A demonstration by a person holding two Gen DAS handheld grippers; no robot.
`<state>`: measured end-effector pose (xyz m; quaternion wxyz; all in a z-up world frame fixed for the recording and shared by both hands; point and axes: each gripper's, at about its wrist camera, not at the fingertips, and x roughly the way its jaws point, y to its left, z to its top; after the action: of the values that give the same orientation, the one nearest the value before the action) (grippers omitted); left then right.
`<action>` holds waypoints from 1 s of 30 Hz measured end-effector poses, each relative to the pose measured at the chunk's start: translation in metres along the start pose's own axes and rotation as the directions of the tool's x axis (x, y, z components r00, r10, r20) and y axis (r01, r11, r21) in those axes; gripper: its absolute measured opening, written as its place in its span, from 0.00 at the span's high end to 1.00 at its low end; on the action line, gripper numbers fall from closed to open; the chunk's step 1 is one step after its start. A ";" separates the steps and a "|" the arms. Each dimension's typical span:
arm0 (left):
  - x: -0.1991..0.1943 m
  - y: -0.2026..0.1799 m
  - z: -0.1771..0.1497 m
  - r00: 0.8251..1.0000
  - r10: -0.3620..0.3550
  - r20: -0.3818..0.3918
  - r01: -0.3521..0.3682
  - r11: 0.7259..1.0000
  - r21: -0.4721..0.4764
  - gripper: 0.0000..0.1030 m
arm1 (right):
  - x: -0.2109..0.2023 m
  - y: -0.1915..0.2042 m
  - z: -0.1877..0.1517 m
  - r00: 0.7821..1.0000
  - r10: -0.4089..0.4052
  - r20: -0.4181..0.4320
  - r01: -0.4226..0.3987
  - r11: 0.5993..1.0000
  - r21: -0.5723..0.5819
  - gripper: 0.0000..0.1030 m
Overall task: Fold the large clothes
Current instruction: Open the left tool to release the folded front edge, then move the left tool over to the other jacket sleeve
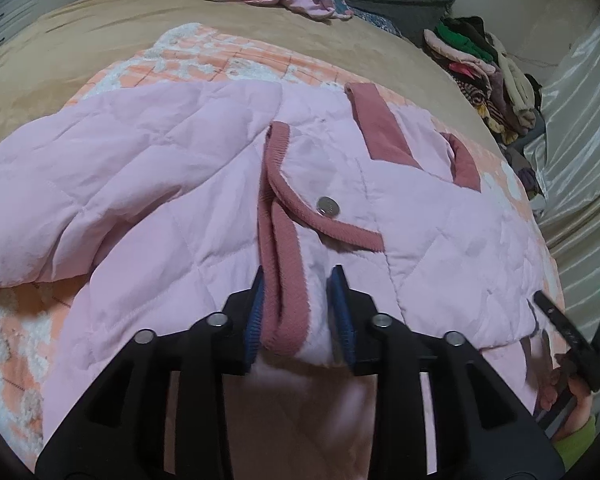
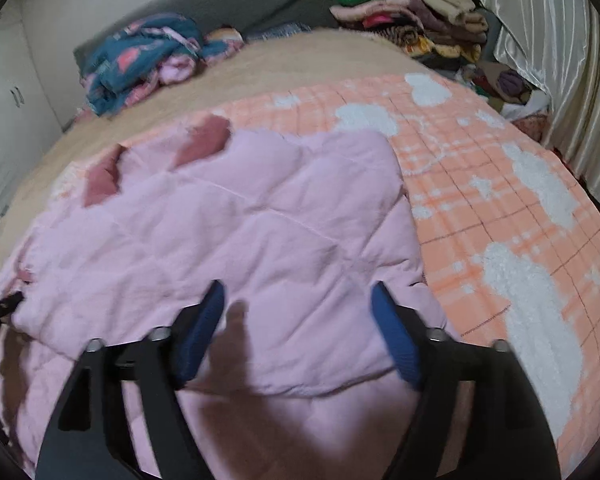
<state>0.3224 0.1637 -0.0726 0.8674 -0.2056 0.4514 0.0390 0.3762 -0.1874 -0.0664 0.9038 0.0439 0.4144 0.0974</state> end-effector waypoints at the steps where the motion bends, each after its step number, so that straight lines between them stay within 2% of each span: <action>1: -0.002 -0.002 -0.001 1.000 -0.001 0.000 0.001 1.000 0.005 0.70 | -0.006 0.001 0.000 1.000 0.012 0.009 -0.012 1.000 0.002 0.16; 4: -0.007 -0.006 -0.002 1.000 -0.012 0.001 0.012 1.000 0.010 0.56 | -0.021 0.004 0.001 0.999 0.045 0.023 -0.046 0.999 0.010 0.10; 9: -0.019 -0.009 -0.003 0.999 -0.053 0.010 0.053 0.998 0.015 0.33 | -0.039 0.014 0.002 0.996 0.085 0.033 -0.085 0.996 0.014 0.06; 10: -0.023 -0.011 -0.003 0.998 -0.055 0.014 0.055 0.998 0.024 0.25 | -0.041 0.017 0.002 0.995 0.089 0.034 -0.089 0.996 0.009 0.06; 14: -0.035 -0.015 -0.003 0.998 -0.038 0.040 0.036 0.998 0.045 0.09 | -0.053 0.033 0.002 0.994 0.099 0.046 -0.099 0.995 -0.016 0.06; 19: -0.049 -0.009 0.000 0.997 -0.050 0.063 0.047 0.998 0.047 0.09 | -0.071 0.059 0.004 0.988 0.130 0.086 -0.126 0.991 -0.055 0.04; 23: -0.059 0.002 0.003 0.996 -0.017 0.084 0.015 1.000 0.025 0.09 | -0.085 0.081 0.006 0.980 0.163 0.110 -0.154 0.984 -0.087 0.04; 30: -0.073 0.022 0.008 0.994 -0.008 0.110 0.010 1.000 -0.019 0.09 | -0.100 0.120 0.007 0.969 0.213 0.127 -0.195 0.971 -0.141 0.04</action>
<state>0.2798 0.1955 -0.0176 0.8892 -0.2136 0.4015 0.0510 0.3009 -0.0913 0.0314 0.9171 0.0354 0.3353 0.2128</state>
